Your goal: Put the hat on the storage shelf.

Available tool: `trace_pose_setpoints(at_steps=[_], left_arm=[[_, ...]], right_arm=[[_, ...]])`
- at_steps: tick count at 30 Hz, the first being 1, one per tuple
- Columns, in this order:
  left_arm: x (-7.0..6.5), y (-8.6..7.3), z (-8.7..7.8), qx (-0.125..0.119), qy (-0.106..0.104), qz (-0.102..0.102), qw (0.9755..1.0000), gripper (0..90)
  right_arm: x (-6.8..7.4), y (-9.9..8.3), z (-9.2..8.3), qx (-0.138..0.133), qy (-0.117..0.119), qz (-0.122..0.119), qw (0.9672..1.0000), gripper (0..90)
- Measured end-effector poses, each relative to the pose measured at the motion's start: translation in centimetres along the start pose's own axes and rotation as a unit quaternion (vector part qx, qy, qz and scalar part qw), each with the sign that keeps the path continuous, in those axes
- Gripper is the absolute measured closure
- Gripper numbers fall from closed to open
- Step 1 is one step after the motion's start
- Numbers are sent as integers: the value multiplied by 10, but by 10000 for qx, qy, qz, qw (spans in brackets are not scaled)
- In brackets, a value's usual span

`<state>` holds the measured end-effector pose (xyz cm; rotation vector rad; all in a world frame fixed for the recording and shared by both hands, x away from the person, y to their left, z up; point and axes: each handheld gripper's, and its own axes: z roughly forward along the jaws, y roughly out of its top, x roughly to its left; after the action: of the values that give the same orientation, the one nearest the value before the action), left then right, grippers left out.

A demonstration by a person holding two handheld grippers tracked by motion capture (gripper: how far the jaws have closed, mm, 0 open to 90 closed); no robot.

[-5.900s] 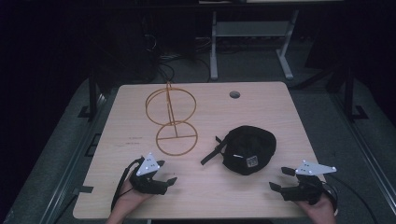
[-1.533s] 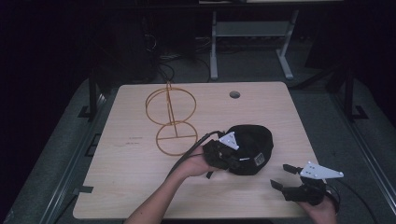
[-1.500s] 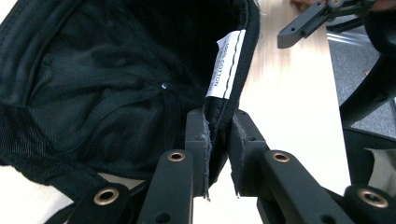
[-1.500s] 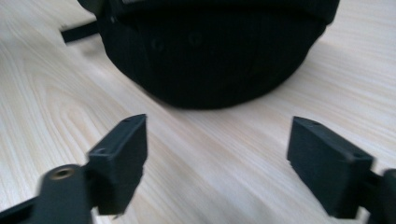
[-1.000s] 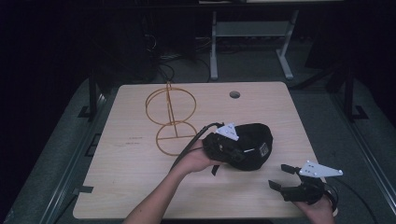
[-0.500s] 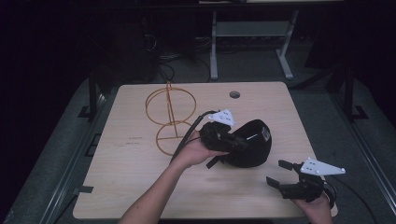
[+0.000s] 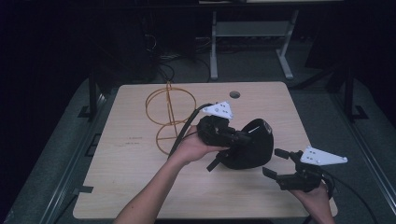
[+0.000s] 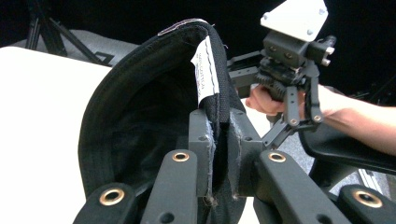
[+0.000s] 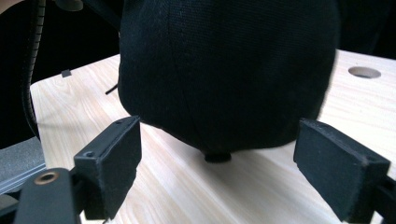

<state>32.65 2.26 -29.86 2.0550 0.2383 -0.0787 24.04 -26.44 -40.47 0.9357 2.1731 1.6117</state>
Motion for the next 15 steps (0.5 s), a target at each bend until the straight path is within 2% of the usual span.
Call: trace_pose_setpoints(at_steps=[5,8,10,11,12,15], left_arm=[[-6,6,2,5,-91,81,9999,819],[-11,11,5,54,-158,191,9997,820],[-12,12,6,94,-175,217,9996,820],[-12,12,6,94,-175,217,9996,820],[-13,13,8,110,-199,234,9995,820],[-14,15,10,139,-211,270,9993,820]], right_arm=[[1,5,3,-128,-43,-78,9999,207],[1,3,3,-203,-37,-133,9997,307],[1,1,2,-249,-3,-148,9996,412],[1,1,2,-249,-3,-148,9996,412],[-1,-2,1,-304,113,-163,9993,518],[-2,-5,1,-373,227,-195,9989,638]])
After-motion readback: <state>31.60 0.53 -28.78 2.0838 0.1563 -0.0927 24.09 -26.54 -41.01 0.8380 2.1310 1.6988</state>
